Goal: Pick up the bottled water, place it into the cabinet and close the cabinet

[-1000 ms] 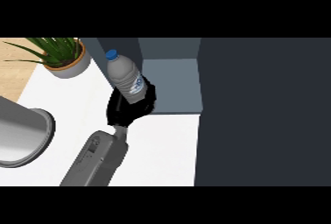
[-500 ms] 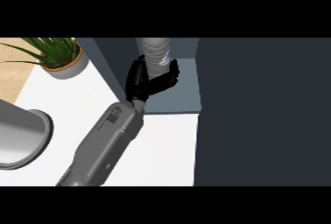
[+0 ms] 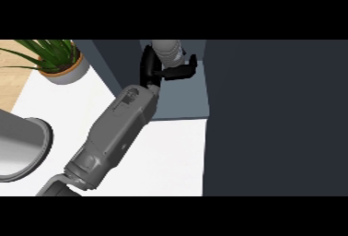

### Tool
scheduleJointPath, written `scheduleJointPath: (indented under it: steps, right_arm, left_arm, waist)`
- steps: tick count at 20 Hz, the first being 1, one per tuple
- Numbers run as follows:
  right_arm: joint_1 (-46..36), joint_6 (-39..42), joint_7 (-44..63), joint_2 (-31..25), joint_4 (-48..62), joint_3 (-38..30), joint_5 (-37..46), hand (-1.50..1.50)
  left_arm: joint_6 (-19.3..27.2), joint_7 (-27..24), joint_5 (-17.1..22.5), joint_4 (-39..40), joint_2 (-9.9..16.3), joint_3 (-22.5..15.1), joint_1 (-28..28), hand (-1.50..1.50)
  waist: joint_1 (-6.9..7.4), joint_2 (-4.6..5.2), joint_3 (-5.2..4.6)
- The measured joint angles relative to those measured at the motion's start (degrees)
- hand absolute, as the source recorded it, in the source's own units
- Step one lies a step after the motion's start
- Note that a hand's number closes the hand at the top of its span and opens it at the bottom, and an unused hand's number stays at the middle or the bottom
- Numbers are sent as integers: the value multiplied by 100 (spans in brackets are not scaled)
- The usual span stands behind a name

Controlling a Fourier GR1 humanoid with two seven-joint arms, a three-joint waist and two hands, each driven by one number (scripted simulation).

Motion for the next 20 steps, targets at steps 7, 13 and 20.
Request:
scheduleJointPath:
  steps: [7, 13, 20]
  right_arm:
    - [-117, 60, 6, -43, 105, 5, -32, -150]
    - [-119, 88, 8, -104, 77, -86, -106, -150]
    - [-48, 220, -222, -141, 269, -108, -86, -150]
  left_arm:
    - [101, -463, -123, 1213, 2, 180, -591, 150]
    - [326, -745, -317, 1993, 80, 284, -865, 150]
    - [849, -907, -644, 2666, 166, 204, -962, 150]
  waist:
    - [-75, 29, 0]
    - [-104, 59, 2]
    - [-148, 84, 2]
